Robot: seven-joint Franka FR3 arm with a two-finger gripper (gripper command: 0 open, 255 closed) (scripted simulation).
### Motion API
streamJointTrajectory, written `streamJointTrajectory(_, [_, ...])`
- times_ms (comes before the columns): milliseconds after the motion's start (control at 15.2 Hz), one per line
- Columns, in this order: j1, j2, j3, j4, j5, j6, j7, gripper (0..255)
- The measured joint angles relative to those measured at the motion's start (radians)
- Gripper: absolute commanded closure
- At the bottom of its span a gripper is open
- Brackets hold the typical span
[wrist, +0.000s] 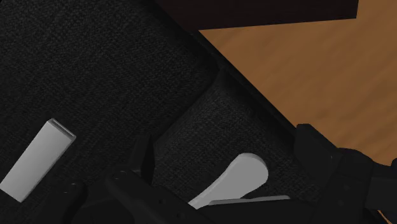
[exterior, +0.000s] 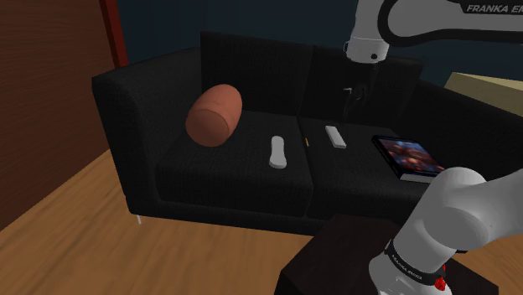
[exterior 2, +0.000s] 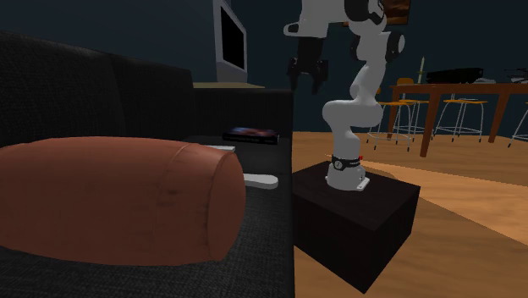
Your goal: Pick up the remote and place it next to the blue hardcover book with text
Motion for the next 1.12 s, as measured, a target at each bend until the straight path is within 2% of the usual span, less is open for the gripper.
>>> streamJointTrajectory(198, [-0.009, 0.026, 0.005, -0.014, 0.01, 0.041, 0.035, 0])
streamJointTrajectory(528, [-0.042, 0.15, 0.026, -0.042, 0.043, 0.203, 0.168, 0])
streamJointTrajectory(1122, [-0.1, 0.458, 0.053, 0.015, 0.08, 0.482, 0.408, 0])
